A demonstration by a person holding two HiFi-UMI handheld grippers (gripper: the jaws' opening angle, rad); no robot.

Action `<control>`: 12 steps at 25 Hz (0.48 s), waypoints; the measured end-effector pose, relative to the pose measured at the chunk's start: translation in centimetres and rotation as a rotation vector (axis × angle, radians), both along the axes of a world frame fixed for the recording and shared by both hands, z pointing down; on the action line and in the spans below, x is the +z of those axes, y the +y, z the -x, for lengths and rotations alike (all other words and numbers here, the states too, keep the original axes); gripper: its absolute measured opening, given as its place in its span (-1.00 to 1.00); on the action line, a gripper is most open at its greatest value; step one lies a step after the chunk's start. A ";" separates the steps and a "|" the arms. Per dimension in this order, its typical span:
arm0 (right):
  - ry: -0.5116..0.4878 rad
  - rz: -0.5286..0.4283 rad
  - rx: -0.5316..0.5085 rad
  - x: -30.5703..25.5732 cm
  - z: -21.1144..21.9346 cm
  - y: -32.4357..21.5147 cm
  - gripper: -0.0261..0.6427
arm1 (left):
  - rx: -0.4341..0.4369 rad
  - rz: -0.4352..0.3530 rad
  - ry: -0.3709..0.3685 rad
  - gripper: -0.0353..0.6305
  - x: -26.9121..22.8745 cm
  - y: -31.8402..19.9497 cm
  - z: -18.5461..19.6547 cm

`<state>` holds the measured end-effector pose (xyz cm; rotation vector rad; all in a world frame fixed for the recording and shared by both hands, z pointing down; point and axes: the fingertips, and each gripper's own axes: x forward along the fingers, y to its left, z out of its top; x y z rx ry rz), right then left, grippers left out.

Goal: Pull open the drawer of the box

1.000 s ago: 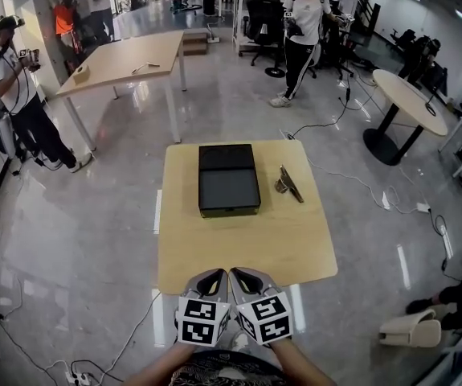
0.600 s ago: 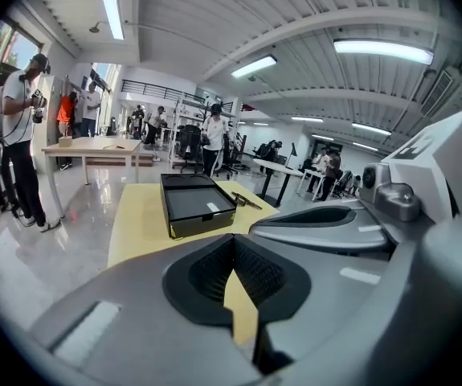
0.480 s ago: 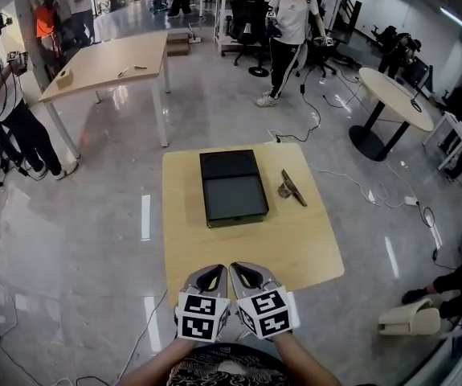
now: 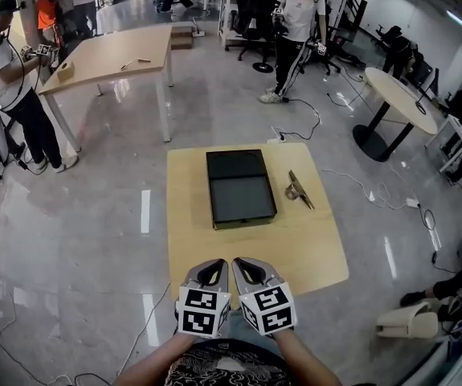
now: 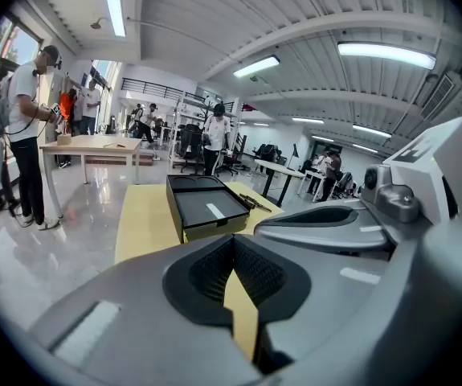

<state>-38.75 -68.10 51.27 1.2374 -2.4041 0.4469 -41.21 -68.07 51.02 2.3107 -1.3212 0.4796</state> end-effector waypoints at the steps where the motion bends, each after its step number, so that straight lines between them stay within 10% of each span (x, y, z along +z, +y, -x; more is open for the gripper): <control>1: 0.007 -0.004 -0.006 0.2 0.8 -1.0 -0.90 | -0.005 0.002 0.000 -0.86 0.2 -1.0 0.8; 12: 0.246 -0.125 -0.092 3.7 -6.7 -20.6 -0.90 | -0.045 0.033 -0.018 -0.86 4.5 -18.9 -6.1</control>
